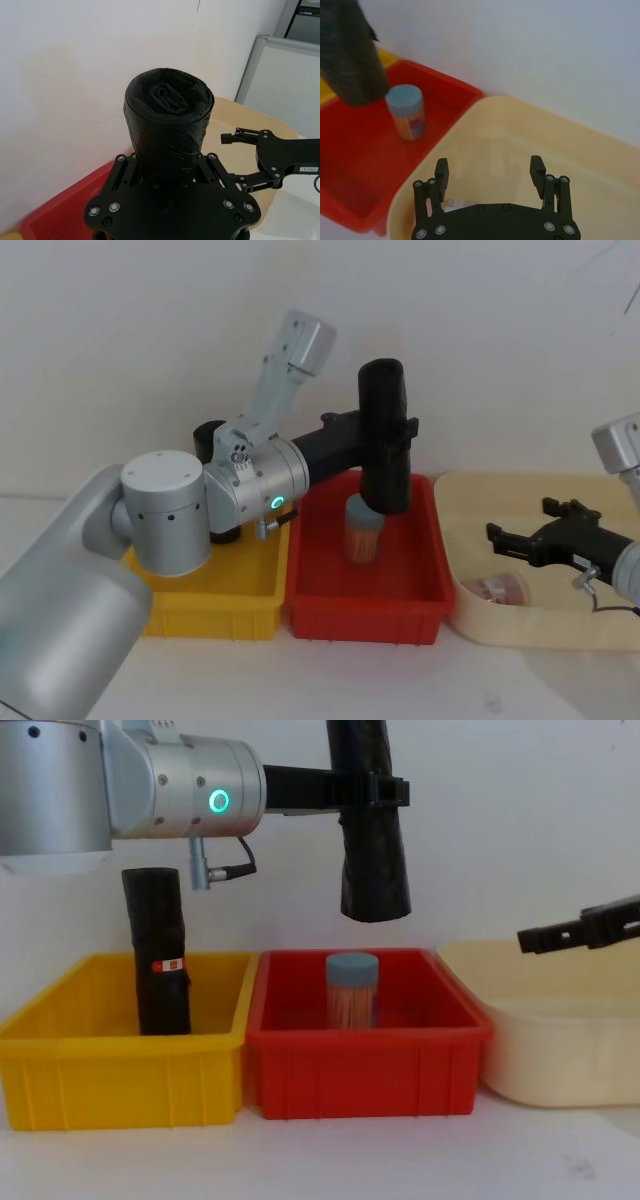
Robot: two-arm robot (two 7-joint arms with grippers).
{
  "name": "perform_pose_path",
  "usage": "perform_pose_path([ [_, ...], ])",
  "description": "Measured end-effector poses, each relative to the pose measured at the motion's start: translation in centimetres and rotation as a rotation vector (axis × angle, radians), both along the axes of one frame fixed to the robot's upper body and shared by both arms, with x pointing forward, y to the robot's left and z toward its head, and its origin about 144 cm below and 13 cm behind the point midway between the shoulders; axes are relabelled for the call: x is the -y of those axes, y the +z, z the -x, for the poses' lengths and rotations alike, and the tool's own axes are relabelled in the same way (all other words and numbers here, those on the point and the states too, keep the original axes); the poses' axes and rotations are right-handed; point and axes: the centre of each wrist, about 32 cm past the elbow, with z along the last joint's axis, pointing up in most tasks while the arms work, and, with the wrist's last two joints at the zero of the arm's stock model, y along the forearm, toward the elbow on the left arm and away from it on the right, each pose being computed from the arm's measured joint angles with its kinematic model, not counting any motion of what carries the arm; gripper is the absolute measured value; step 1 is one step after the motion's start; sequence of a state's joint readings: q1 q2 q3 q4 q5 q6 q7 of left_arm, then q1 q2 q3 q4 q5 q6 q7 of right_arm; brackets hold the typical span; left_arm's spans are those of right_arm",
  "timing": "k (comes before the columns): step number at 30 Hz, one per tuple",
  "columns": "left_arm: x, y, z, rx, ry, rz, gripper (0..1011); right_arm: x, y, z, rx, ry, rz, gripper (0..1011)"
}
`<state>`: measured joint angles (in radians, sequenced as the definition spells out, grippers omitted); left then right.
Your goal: Pick up the garbage bag with the one hand and transfer it to the other hand.
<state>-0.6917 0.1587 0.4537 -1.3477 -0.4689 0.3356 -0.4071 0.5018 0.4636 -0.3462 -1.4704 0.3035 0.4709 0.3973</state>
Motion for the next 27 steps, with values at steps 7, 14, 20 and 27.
perform_pose_path([
  [7,0.3,0.0,-0.2,0.001,-0.009,-0.004,386,-0.3,0.3,-0.5,0.012,0.08,-0.029,999],
  [14,0.4,0.0,-0.3,0.001,-0.015,-0.006,386,-1.1,0.6,-1.3,0.025,0.179,-0.069,999],
  [20,0.5,-0.1,-0.3,0.001,-0.017,-0.008,386,-2.0,0.8,-2.2,0.03,0.262,-0.109,999],
  [27,0.5,-0.1,-0.3,0.001,-0.019,-0.009,386,-3.1,1.2,-3.3,0.028,0.328,-0.141,999],
])
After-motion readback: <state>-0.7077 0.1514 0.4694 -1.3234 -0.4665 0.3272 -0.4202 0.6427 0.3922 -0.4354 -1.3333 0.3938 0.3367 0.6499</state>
